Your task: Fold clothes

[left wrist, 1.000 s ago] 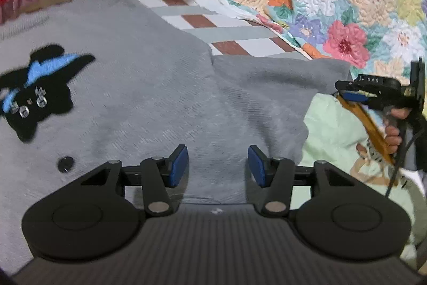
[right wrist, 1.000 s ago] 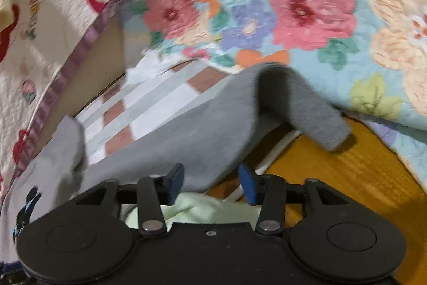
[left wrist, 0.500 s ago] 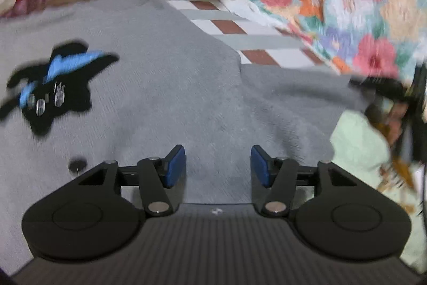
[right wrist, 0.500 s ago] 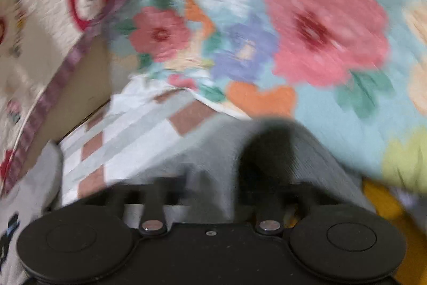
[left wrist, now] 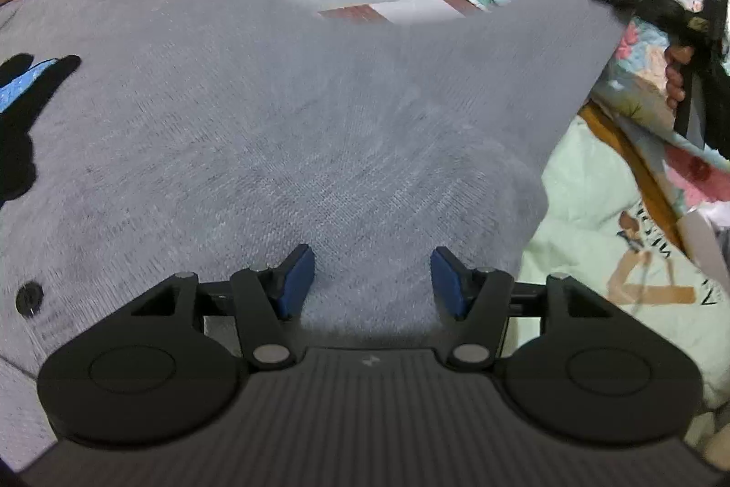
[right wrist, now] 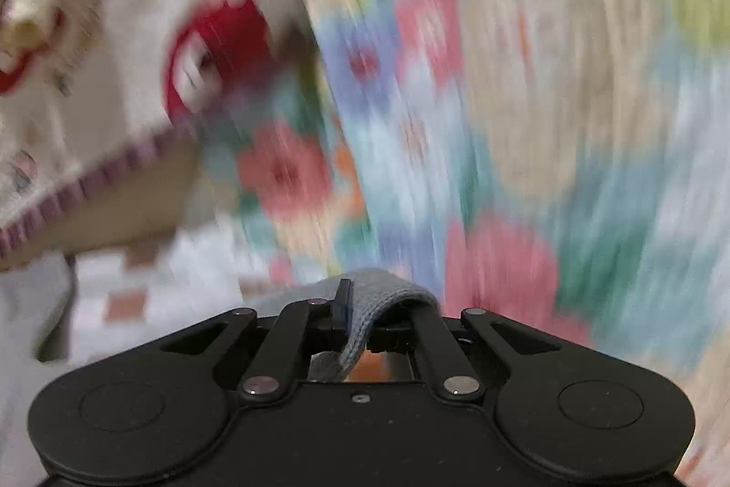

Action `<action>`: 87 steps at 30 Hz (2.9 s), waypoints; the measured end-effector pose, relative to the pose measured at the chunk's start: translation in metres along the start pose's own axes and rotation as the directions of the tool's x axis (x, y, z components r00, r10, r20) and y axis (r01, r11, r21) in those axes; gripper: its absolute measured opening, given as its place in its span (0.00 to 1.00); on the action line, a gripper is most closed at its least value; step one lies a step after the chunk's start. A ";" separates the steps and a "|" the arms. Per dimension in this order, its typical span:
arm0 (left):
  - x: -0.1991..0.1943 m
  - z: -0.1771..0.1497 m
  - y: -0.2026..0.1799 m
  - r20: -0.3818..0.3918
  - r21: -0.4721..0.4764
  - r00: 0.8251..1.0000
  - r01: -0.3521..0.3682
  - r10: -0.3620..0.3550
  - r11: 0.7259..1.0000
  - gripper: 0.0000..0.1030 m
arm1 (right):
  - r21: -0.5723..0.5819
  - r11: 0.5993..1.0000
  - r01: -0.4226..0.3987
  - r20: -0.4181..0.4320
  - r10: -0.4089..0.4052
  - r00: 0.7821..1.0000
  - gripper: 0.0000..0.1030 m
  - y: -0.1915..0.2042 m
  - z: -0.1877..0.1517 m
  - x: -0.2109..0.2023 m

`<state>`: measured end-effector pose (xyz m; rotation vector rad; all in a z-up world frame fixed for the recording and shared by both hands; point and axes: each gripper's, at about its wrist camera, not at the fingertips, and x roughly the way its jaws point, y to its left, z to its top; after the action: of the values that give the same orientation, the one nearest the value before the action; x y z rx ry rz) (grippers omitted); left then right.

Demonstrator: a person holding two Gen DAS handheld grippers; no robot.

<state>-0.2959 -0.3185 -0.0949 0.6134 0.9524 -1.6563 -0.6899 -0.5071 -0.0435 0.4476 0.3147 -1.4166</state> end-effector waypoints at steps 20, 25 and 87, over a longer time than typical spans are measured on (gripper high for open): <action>0.004 0.000 0.002 -0.009 -0.048 1.000 -0.028 0.028 0.998 0.58 | -0.298 0.954 -0.020 0.282 0.107 0.953 0.06 0.058 0.021 -0.052; 0.005 -0.002 -0.001 -0.001 -0.028 0.999 -0.037 0.037 0.999 0.60 | -0.431 0.902 0.038 0.357 0.131 0.925 0.05 0.069 0.000 -0.077; -0.342 -0.221 0.255 -0.326 -0.477 0.571 -0.787 0.753 0.391 0.70 | -0.391 0.094 -0.916 -0.625 0.703 0.339 0.55 0.507 -0.103 -0.170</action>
<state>0.0307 0.0249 -0.0175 0.5440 0.9307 -0.4310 -0.2055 -0.2622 0.0023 0.0889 0.6835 0.0421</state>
